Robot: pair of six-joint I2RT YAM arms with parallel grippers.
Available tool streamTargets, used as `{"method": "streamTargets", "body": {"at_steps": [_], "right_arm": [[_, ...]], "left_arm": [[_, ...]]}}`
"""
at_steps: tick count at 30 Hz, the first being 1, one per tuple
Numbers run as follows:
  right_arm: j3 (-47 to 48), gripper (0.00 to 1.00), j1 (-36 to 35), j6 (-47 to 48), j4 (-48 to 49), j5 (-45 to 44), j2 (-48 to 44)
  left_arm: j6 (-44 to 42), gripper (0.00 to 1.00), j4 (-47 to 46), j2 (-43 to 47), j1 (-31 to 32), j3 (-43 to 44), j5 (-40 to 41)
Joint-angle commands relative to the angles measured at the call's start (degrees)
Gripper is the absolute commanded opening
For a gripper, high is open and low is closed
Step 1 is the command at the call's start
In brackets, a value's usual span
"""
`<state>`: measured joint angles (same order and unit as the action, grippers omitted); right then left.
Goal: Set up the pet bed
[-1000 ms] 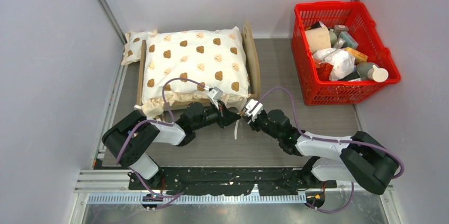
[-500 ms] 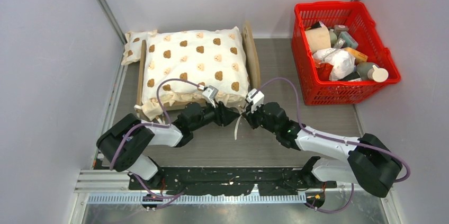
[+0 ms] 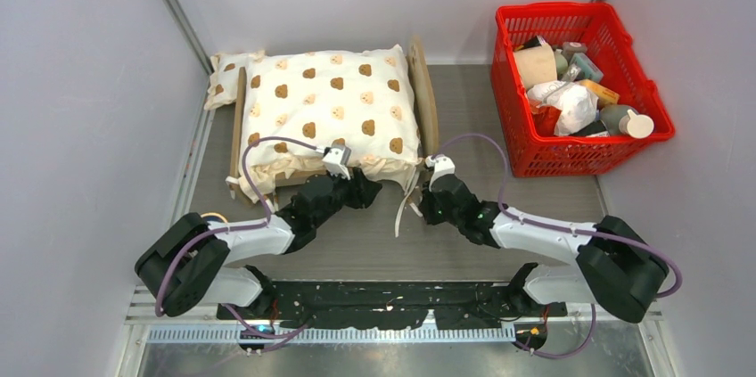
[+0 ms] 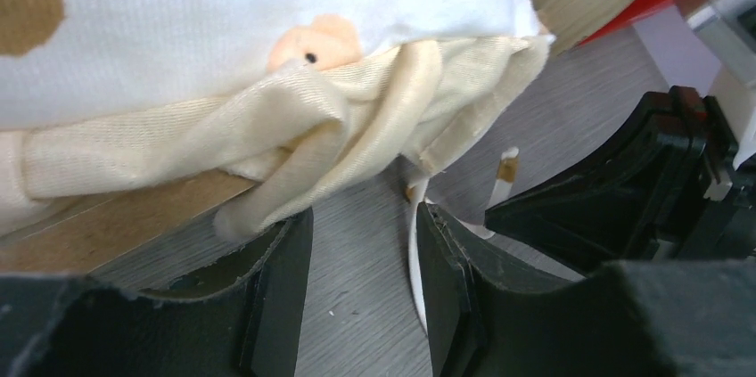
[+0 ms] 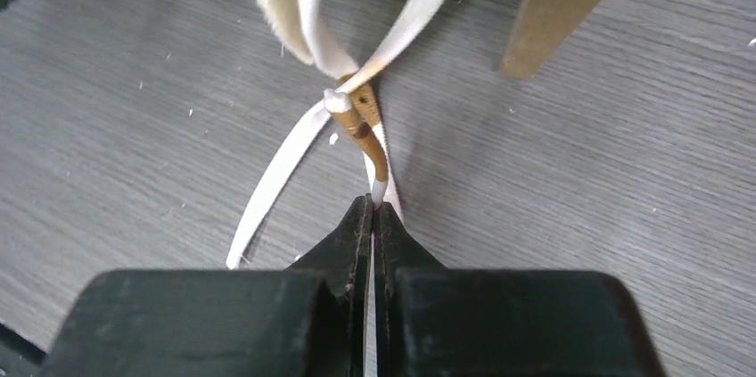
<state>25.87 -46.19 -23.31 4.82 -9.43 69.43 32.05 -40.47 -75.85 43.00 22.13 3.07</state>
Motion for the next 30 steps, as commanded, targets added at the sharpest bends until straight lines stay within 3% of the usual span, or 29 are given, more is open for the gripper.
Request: {"method": "streamTargets", "body": {"at_steps": [1, 10, 23, 30], "right_arm": [[6.5, 0.05, -0.3, -3.6, -4.1, -3.9, 4.7], [14.2, 0.05, -0.3, -3.8, -8.6, -6.8, 12.6], [19.5, 0.05, -2.9, -6.7, -15.0, -14.0, 15.2], [22.1, 0.05, -3.5, -3.8, -15.4, -14.8, 18.8]], "left_arm": [[-1.3, 0.50, 2.1, 1.6, -0.3, 0.3, 4.1], [-1.7, 0.51, 2.2, 3.6, -0.3, -1.4, 5.9], [-1.3, 0.52, 3.8, 8.8, -0.3, -2.9, 8.8], [-2.0, 0.55, 8.3, 12.9, -0.3, -3.0, 11.2]]}}
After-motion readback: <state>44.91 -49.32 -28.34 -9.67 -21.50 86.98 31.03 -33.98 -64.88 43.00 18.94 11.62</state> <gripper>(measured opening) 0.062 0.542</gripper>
